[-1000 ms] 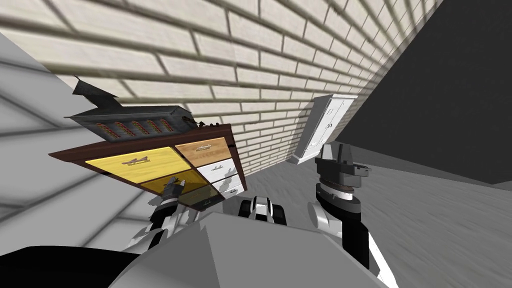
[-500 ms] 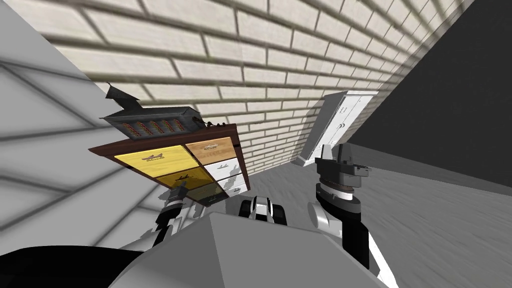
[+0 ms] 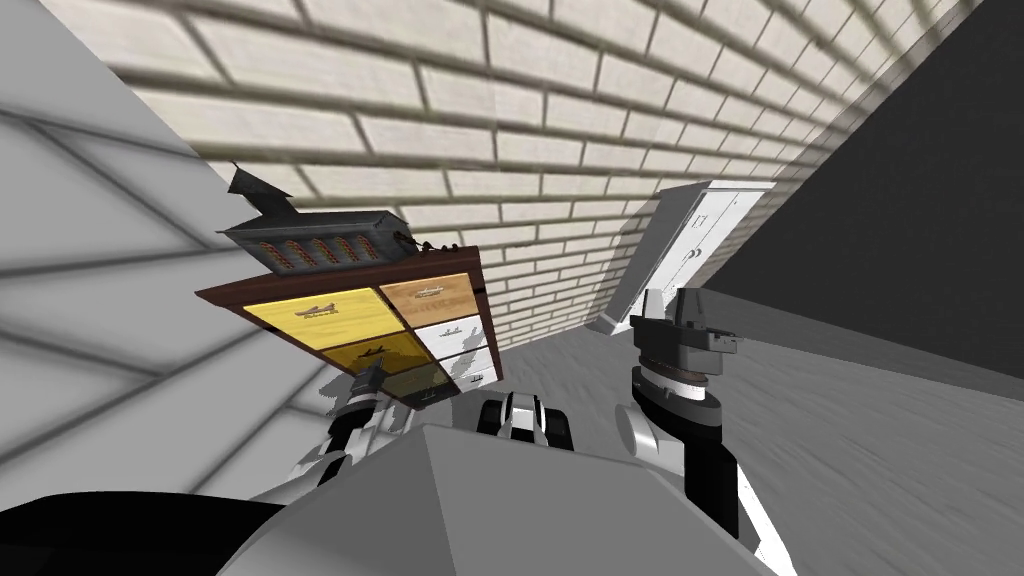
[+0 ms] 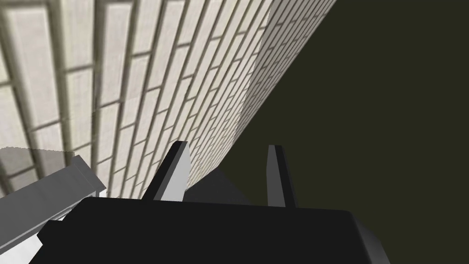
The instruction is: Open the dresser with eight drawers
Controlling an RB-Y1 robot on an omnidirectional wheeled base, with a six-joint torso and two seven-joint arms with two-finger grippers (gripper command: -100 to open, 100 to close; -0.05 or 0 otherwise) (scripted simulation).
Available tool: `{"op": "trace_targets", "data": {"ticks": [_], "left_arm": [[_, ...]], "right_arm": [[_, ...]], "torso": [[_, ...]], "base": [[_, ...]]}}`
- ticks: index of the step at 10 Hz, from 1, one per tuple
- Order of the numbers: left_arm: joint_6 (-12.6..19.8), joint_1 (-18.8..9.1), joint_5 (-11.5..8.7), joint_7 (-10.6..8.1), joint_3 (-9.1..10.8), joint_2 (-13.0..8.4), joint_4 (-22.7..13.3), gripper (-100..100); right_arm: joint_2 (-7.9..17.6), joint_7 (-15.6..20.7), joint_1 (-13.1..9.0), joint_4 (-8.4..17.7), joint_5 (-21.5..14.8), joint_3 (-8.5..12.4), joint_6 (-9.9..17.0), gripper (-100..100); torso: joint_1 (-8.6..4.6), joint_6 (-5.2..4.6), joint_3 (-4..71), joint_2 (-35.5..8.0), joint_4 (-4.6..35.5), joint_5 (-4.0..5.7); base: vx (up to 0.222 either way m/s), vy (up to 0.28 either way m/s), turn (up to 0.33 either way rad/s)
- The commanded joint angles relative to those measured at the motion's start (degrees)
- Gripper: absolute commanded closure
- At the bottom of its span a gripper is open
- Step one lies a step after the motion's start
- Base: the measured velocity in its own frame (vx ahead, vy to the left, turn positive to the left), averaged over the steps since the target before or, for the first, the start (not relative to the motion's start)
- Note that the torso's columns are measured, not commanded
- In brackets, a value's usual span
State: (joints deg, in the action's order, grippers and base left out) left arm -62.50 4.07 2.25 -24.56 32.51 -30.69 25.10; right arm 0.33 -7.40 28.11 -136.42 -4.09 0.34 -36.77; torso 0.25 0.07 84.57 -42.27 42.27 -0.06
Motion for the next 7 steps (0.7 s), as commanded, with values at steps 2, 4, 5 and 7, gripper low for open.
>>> {"op": "trace_targets", "data": {"ticks": [2, 4, 5, 7], "left_arm": [[3.6, 2.86, -0.06, 1.25, -2.21, 2.87, 7.88, 100], [6.05, 3.92, 0.15, 3.67, -6.12, 5.94, 14.36, 100], [6.05, 3.92, 0.15, 3.67, -6.12, 5.94, 14.19, 100], [8.29, 4.98, 0.35, 6.08, -8.93, 8.59, 16.03, 100]], "right_arm": [[0.0, 0.0, -0.01, 0.01, 0.0, -0.01, 0.0, 0], [0.0, 0.0, 0.0, 0.0, 0.0, 0.0, 0.0, 0], [0.0, 0.0, -0.01, 0.01, 0.0, 0.0, 0.0, 0], [-0.01, 0.0, -0.02, 0.01, 0.0, -0.01, 0.0, 0]], "torso": [[-0.29, -0.15, -0.02, -0.03, 0.03, 0.06], [-0.18, -0.01, -0.01, -0.01, 0.01, 0.06], [-0.12, -0.09, 0.02, 0.01, 0.01, 0.02], [-0.44, -0.09, -0.02, -0.03, 0.02, 0.12]], "base": [[0.008, 0.031, 0.008], [0.009, 0.09, 0.286], [0.012, 0.045, 0.033], [0.018, 0.042, 0.154]]}}
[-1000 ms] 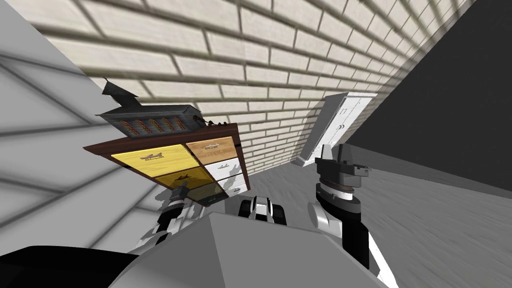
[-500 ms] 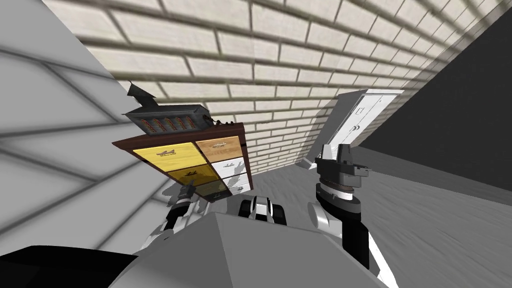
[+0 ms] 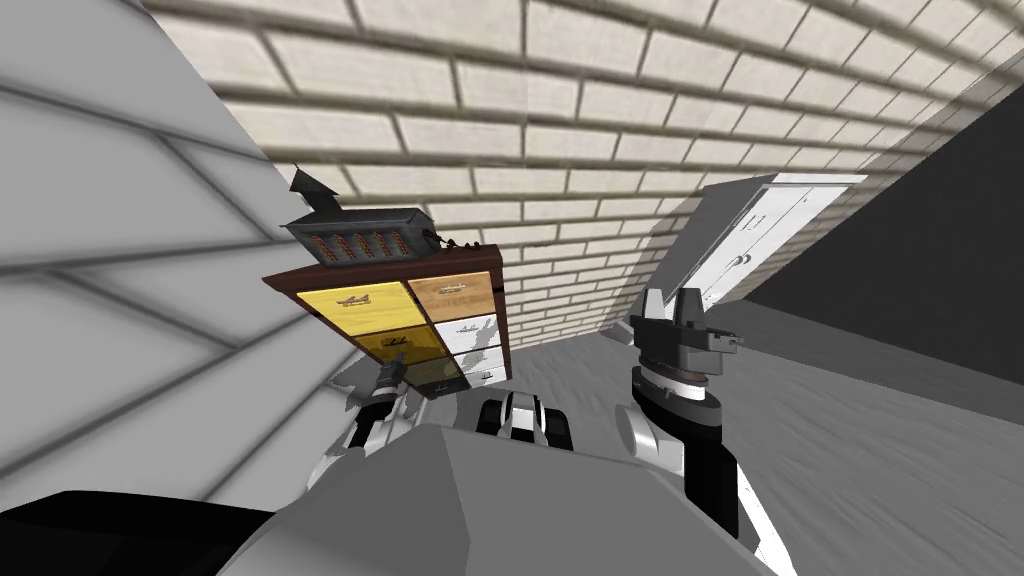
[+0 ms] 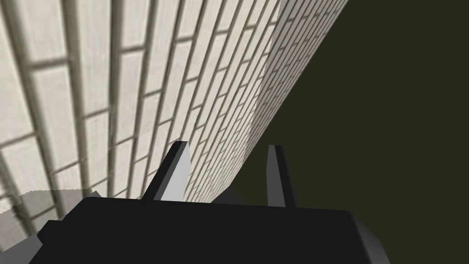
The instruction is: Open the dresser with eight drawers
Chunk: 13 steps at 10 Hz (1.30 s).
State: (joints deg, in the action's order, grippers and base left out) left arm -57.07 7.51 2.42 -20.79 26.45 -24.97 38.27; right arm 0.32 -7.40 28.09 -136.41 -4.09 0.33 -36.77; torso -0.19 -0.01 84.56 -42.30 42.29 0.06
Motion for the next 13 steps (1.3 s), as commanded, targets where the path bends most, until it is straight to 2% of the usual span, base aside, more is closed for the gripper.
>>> {"op": "trace_targets", "data": {"ticks": [1, 3, 4, 5, 7, 8, 9, 10, 11, 13], "left_arm": [[3.07, 1.53, 0.19, 2.31, -3.97, 3.29, 3.57, 100], [3.07, 1.53, 0.19, 2.31, -3.97, 3.29, 6.25, 100], [5.52, 2.59, 0.39, 4.73, -6.74, 6.09, 8.19, 100], [5.52, 2.59, 0.39, 4.73, -7.88, 6.36, 8.82, 100], [5.52, 2.59, 0.39, 4.73, -7.88, 6.36, 12.29, 100], [7.96, 3.65, 0.6, 7.14, -10.68, 9.31, 14.81, 100], [7.96, 3.65, 0.6, 7.14, -11.79, 9.43, 17.14, 100], [10.41, 4.71, 0.8, 9.56, -13.81, 12.13, 19.66, 100], [10.41, 4.71, 0.8, 9.56, -15.46, 12.5, 22.06, 100], [10.41, 4.71, 0.8, 9.56, -15.7, 12.5, 23.37, 100]], "right_arm": [[0.01, 0.0, 0.02, 0.0, 0.0, 0.01, 0.0, 0], [0.01, 0.0, 0.0, 0.0, 0.0, 0.0, 0.0, 0], [0.0, 0.0, 0.0, 0.0, 0.0, 0.0, 0.0, 0], [0.01, 0.0, 0.01, 0.0, 0.0, 0.01, 0.0, 0], [0.01, 0.0, 0.0, 0.0, 0.0, 0.0, 0.0, 0], [0.0, 0.0, -0.01, 0.0, 0.0, 0.0, 0.0, 0], [0.01, 0.0, 0.01, 0.0, 0.0, 0.01, 0.0, 0], [0.01, 0.0, 0.0, 0.0, 0.0, 0.01, 0.0, 0], [0.01, 0.0, 0.01, 0.0, 0.0, 0.02, 0.0, 0], [0.01, 0.0, 0.0, 0.0, 0.0, 0.0, 0.0, 0]], "torso": [[0.28, 0.08, 0.02, 0.05, -0.02, -0.07], [0.15, -0.04, -0.01, -0.02, 0.01, -0.05], [0.0, -0.01, -0.02, -0.03, 0.01, 0.0], [0.28, 0.08, 0.02, 0.05, -0.02, -0.07], [0.13, -0.06, 0.01, 0.0, 0.01, -0.05], [0.02, -0.01, -0.03, -0.05, 0.02, 0.0], [0.26, 0.09, 0.02, 0.05, -0.02, -0.07], [0.31, -0.01, 0.04, 0.06, -0.02, -0.1], [0.41, 0.04, 0.04, 0.07, -0.02, -0.11], [-0.01, -0.02, -0.03, -0.05, 0.02, 0.0]], "base": [[0.023, 0.095, 0.253], [0.009, 0.03, 0.009], [0.027, 0.078, 0.31], [0.038, 0.09, 0.313], [0.008, 0.028, -0.016], [0.032, 0.071, 0.381], [0.037, 0.085, 0.247], [0.046, 0.128, 0.265], [0.043, 0.116, 0.259], [0.017, 0.028, 0.018]]}}
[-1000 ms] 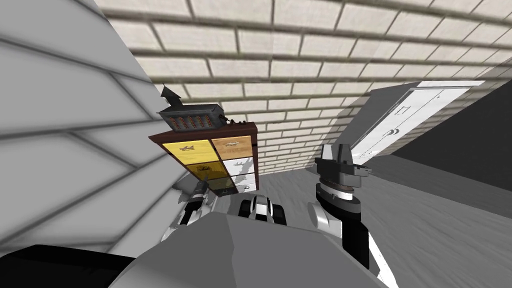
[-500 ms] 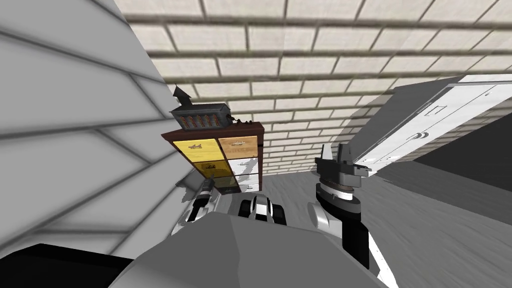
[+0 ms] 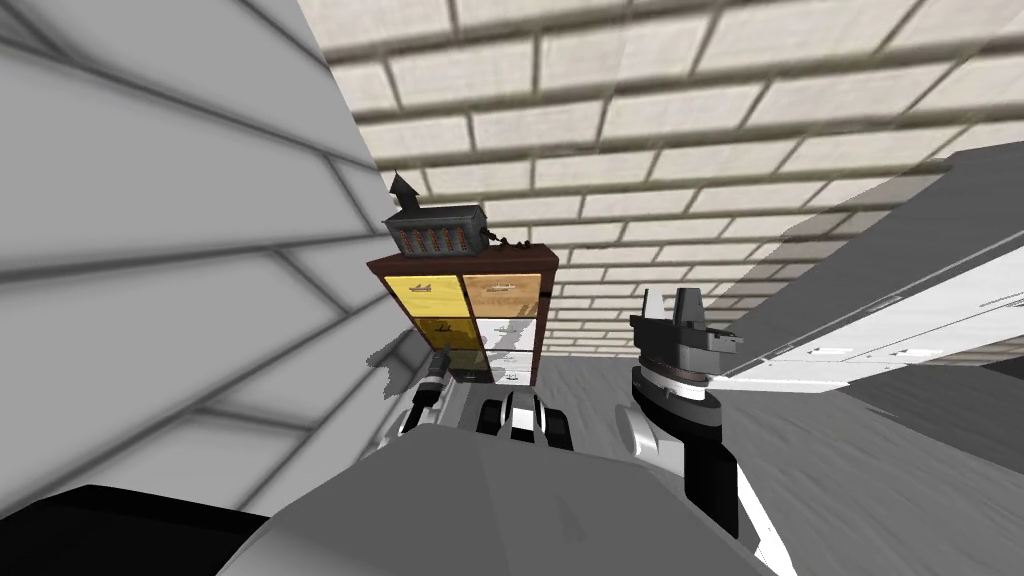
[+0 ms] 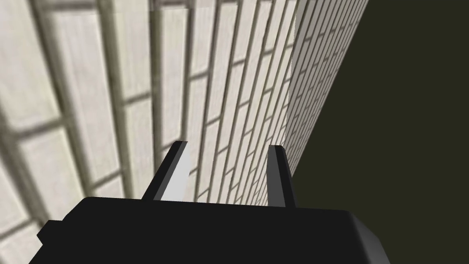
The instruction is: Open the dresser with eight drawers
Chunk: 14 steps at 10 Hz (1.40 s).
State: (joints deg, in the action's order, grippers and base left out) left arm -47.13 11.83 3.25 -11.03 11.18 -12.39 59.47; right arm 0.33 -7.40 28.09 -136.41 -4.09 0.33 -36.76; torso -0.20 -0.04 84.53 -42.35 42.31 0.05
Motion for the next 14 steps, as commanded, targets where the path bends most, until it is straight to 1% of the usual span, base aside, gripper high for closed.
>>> {"op": "trace_targets", "data": {"ticks": [1, 2, 4, 5, 6, 7, 8, 9, 10, 11, 12, 13, 14], "left_arm": [[2.92, 1.45, 0.17, 2.21, -3.2, 2.99, 4.3, 100], [2.92, 1.45, 0.17, 2.21, -4.34, 3.0, 4.53, 100], [2.92, 1.45, 0.17, 2.21, -4.34, 3.0, 7.7, 100], [5.36, 2.51, 0.38, 4.63, -7.16, 5.88, 9.31, 100], [5.36, 2.51, 0.38, 4.63, -8.26, 6.07, 11.51, 100], [5.36, 2.51, 0.38, 4.63, -8.26, 6.07, 13.24, 100], [7.81, 3.57, 0.58, 7.04, -10.92, 8.53, 15.98, 100], [7.81, 3.57, 0.58, 7.04, -12.17, 9.14, 17.08, 100], [7.81, 3.57, 0.58, 7.04, -12.17, 9.14, 18.77, 100], [7.71, 3.64, 0.62, 7.13, -11.96, 9.13, 17.73, 100], [8.16, 3.49, 0.6, 6.96, -12.07, 7.49, 18.24, -100], [8.82, 3.37, 0.58, 6.71, -12.18, 6.47, 18.8, -100], [10.48, 3.07, 0.53, 6.12, -12.45, 5.69, 20.06, -100]], "right_arm": [[-0.01, 0.0, 0.0, 0.0, 0.0, -0.01, 0.0, 0], [0.0, 0.0, 0.02, -0.01, 0.0, 0.01, 0.0, 0], [0.0, 0.0, 0.0, 0.0, 0.0, 0.0, 0.0, 0], [0.0, 0.0, -0.01, 0.0, 0.0, 0.0, 0.0, 0], [0.0, 0.0, 0.01, 0.0, 0.0, 0.01, 0.0, 0], [0.0, 0.0, 0.0, 0.0, 0.0, 0.0, 0.0, 0], [0.0, 0.0, 0.0, 0.0, 0.0, 0.0, 0.0, 0], [0.01, 0.0, 0.01, 0.0, 0.0, 0.01, 0.0, 0], [0.01, 0.0, 0.0, 0.0, 0.0, 0.01, 0.0, 0], [0.0, 0.0, -0.01, 0.0, 0.0, 0.0, 0.0, 0], [0.0, 0.0, -0.01, 0.0, 0.0, -0.01, 0.0, 0], [0.0, 0.0, -0.01, 0.0, 0.0, -0.01, 0.0, 0], [0.0, 0.0, -0.01, 0.0, 0.0, -0.01, 0.0, 0]], "torso": [[-0.08, 0.02, -0.03, -0.05, 0.01, 0.04], [0.2, 0.11, 0.05, 0.1, -0.04, -0.04], [0.22, 0.0, 0.02, 0.03, -0.01, -0.07], [0.12, 0.02, -0.03, -0.03, 0.01, -0.03], [0.27, 0.09, 0.02, 0.06, -0.02, -0.06], [0.27, 0.02, 0.08, 0.13, -0.04, -0.08], [0.16, 0.0, 0.06, 0.1, -0.03, -0.05], [0.36, 0.09, 0.09, 0.16, -0.05, -0.09], [0.25, 0.01, 0.08, 0.13, -0.04, -0.08], [0.05, 0.0, 0.0, 0.0, 0.0, -0.02], [0.02, 0.03, -0.06, -0.08, 0.02, 0.0], [0.12, 0.03, -0.06, -0.08, 0.02, -0.02], [0.22, 0.03, -0.03, -0.04, 0.01, -0.06]], "base": [[0.046, 0.054, 0.397], [0.05, 0.067, 0.216], [0.011, 0.034, -0.013], [0.023, 0.065, 0.322], [0.042, 0.069, 0.269], [0.031, 0.042, 0.039], [0.058, 0.107, 0.365], [0.07, 0.095, 0.236], [0.037, 0.035, -0.011], [0.013, 0.011, -0.011], [-0.002, 0.009, -0.007], [-0.014, 0.018, -0.02], [-0.042, 0.045, -0.04]]}}
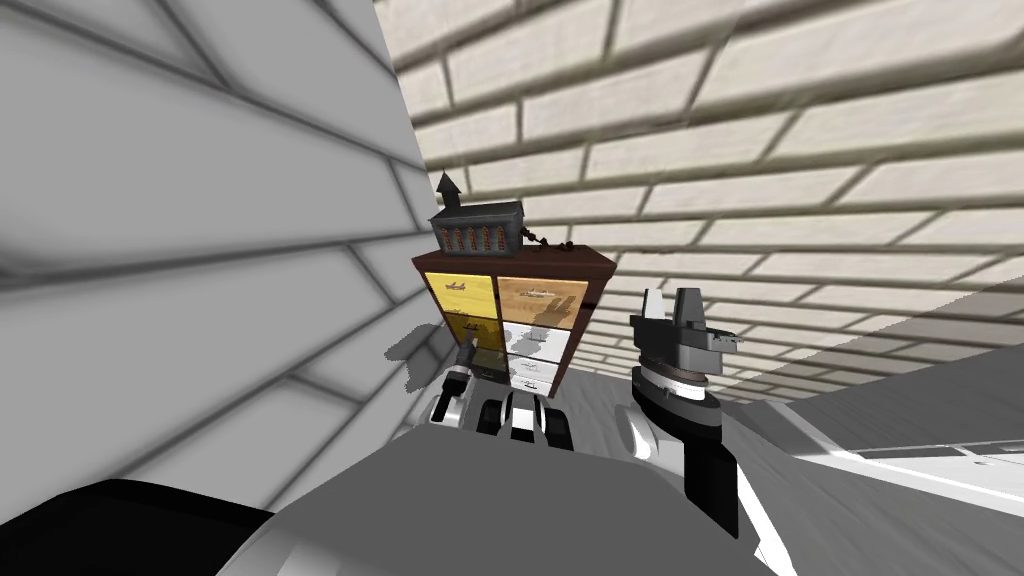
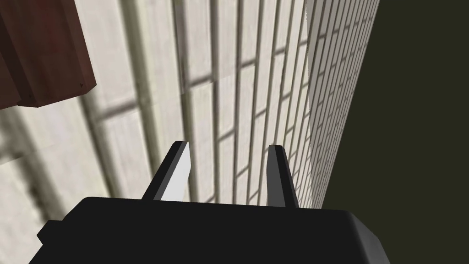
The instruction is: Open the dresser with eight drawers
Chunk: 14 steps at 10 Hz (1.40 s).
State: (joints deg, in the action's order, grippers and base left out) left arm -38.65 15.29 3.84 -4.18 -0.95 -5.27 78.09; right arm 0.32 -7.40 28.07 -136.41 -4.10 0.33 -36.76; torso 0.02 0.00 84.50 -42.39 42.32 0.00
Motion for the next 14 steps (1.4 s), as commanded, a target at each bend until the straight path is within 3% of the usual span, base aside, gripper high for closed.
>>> {"op": "trace_targets", "data": {"ticks": [1, 12, 14], "left_arm": [[2.87, -0.56, -0.08, -1.03, -0.46, -1.5, 2.03, -100], [14.71, -2.9, -0.48, -4.83, -2.2, -0.94, 8.59, -100], [15.02, -2.87, -0.49, -4.91, -2.26, -0.84, 8.91, -100]], "right_arm": [[0.0, 0.0, 0.0, 0.0, 0.0, 0.0, 0.0, 0], [0.0, 0.0, 0.0, 0.0, 0.0, 0.0, 0.0, 0], [0.0, 0.0, 0.0, 0.0, 0.0, 0.0, 0.0, 0]], "torso": [[0.1, 0.0, 0.0, 0.0, 0.0, -0.03], [-0.03, 0.0, 0.08, 0.13, -0.04, 0.01], [-0.05, 0.0, 0.09, 0.14, -0.04, 0.01]], "base": [[-0.057, 0.056, -0.035], [-0.038, 0.041, -0.027], [-0.021, 0.023, -0.011]]}}
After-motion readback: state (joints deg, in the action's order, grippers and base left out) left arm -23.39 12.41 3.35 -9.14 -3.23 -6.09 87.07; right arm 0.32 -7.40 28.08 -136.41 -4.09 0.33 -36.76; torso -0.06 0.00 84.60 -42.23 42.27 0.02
